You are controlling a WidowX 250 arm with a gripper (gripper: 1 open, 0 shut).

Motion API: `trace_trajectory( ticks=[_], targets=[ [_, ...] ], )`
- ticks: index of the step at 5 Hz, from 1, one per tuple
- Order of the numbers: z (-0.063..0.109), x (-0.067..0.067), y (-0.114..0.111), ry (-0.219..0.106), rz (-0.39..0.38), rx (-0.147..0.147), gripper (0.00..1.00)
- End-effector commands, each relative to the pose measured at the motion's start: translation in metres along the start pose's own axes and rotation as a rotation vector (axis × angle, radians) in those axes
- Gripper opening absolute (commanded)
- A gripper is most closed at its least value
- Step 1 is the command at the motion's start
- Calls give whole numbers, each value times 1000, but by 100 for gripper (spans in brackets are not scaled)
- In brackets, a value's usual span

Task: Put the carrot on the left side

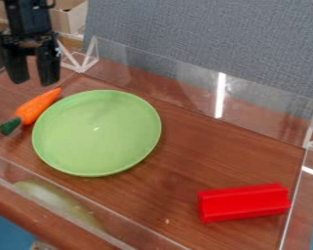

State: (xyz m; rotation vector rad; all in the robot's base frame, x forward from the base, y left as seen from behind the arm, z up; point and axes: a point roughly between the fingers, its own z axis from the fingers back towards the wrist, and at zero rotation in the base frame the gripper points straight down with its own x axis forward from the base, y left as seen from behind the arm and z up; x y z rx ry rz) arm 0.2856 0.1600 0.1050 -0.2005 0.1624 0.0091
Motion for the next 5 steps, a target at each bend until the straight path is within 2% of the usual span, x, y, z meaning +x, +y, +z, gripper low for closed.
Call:
trace_trajectory(
  ticks=[1,4,5],
  targets=[
    [10,21,-1,-65,0,50,100],
    [1,25,21,-41,45,86,100],
    [-7,32,37,-34,101,87,100]
  ],
)
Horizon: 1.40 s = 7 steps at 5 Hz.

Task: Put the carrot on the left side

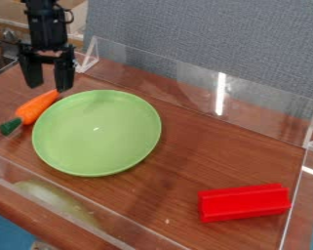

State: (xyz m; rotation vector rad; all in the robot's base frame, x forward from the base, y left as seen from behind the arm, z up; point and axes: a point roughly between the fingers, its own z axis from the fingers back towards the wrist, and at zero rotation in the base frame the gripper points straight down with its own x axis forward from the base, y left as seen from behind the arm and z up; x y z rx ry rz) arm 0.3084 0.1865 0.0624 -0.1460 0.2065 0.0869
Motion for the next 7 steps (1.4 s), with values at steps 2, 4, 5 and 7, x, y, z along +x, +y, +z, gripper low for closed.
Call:
trace_trajectory(
  ticks=[2,4,5,7],
  targets=[
    [1,10,8,-45,125,36,100],
    [2,-1,3,-32,153,45,0],
    [13,-18,4,-27,130,63,0],
    [22,-47,8,-9,70,98,0]
  ],
)
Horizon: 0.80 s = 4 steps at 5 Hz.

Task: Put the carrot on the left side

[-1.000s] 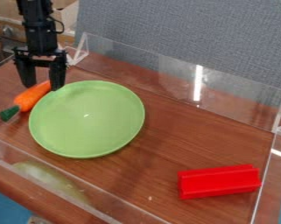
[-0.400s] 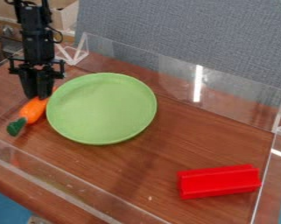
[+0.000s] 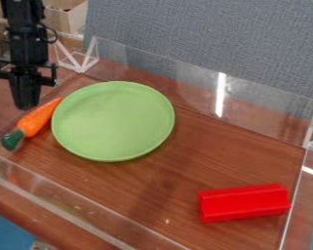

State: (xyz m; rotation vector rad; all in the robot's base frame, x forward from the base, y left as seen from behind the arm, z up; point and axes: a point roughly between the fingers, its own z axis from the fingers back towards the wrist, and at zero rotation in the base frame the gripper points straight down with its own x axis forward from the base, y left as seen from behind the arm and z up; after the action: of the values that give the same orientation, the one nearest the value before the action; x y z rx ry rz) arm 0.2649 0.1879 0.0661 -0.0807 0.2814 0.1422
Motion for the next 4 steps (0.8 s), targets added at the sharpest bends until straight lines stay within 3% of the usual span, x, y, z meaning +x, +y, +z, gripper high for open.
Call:
trace_trajectory(
  ticks=[1,2,4],
  targets=[
    [20,-14,7,-56,-34,52,100],
    [40,-17,-2,-94,-43,69,100],
    [79,-17,-11,-224,-166,127,100]
  ],
)
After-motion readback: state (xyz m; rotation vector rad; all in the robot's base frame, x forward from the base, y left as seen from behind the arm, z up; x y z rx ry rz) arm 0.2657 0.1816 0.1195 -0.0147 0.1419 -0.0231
